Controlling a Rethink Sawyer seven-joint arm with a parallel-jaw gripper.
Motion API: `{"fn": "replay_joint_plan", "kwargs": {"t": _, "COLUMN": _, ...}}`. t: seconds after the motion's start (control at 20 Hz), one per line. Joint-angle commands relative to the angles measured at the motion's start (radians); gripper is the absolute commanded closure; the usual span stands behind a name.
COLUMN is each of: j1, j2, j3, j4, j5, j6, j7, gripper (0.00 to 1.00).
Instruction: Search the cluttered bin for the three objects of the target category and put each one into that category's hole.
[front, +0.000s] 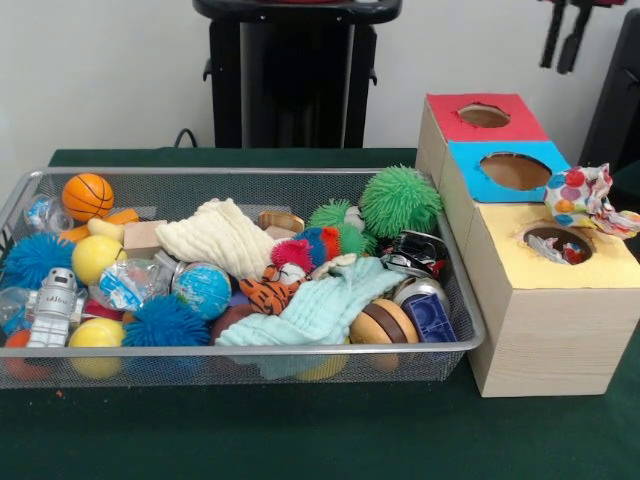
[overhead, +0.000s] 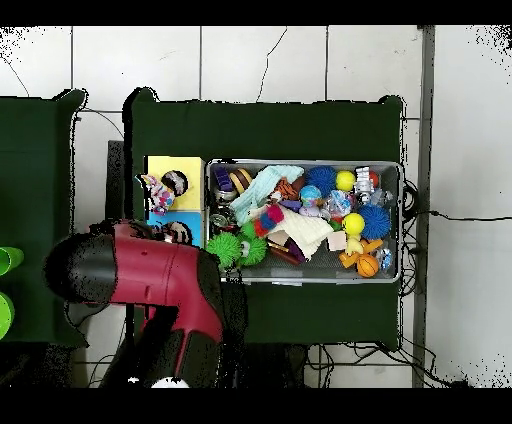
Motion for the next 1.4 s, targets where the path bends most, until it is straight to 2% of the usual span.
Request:
{"fn": "replay_joint_plan", "kwargs": {"t": 0.05, "j1": 0.086, "j2": 0.09, "j3": 0.128, "j4": 0.123, "j5": 0.106, "j6": -0.12, "j7": 0.379, "gripper": 1.0}}
{"fn": "replay_joint_plan", "kwargs": {"t": 0.25, "j1": 0.149, "j2": 0.181, "j3": 0.105, "j4": 0.096, "j5": 0.131, "j6": -0.098, "j7": 0.416, "gripper": 1.0}}
{"fn": "replay_joint_plan", "kwargs": {"t": 0.5, "j1": 0.192, "j2": 0.288, "j3": 0.113, "j4": 0.084, "j5": 0.156, "j6": -0.191, "j7": 0.424, "gripper": 1.0}}
{"fn": "replay_joint_plan", "kwargs": {"t": 0.8, "j1": 0.22, "j2": 0.372, "j3": 0.074, "j4": 0.023, "j5": 0.131, "j6": -0.222, "j7": 0.433, "gripper": 1.0}}
{"fn": "replay_joint_plan", "kwargs": {"t": 0.9, "j1": 0.241, "j2": 0.382, "j3": 0.008, "j4": -0.023, "j5": 0.108, "j6": -0.18, "j7": 0.445, "gripper": 1.0}}
{"fn": "replay_joint_plan", "kwargs": {"t": 1.05, "j1": 0.206, "j2": 0.365, "j3": -0.027, "j4": -0.07, "j5": 0.099, "j6": -0.128, "j7": 0.423, "gripper": 1.0}}
{"fn": "replay_joint_plan", "kwargs": {"t": 1.15, "j1": 0.188, "j2": 0.36, "j3": -0.06, "j4": -0.131, "j5": 0.092, "j6": -0.051, "j7": 0.415, "gripper": 1.0}}
{"fn": "replay_joint_plan", "kwargs": {"t": 1.4, "j1": 0.155, "j2": 0.359, "j3": -0.112, "j4": -0.267, "j5": 0.113, "j6": 0.083, "j7": 0.457, "gripper": 1.0}}
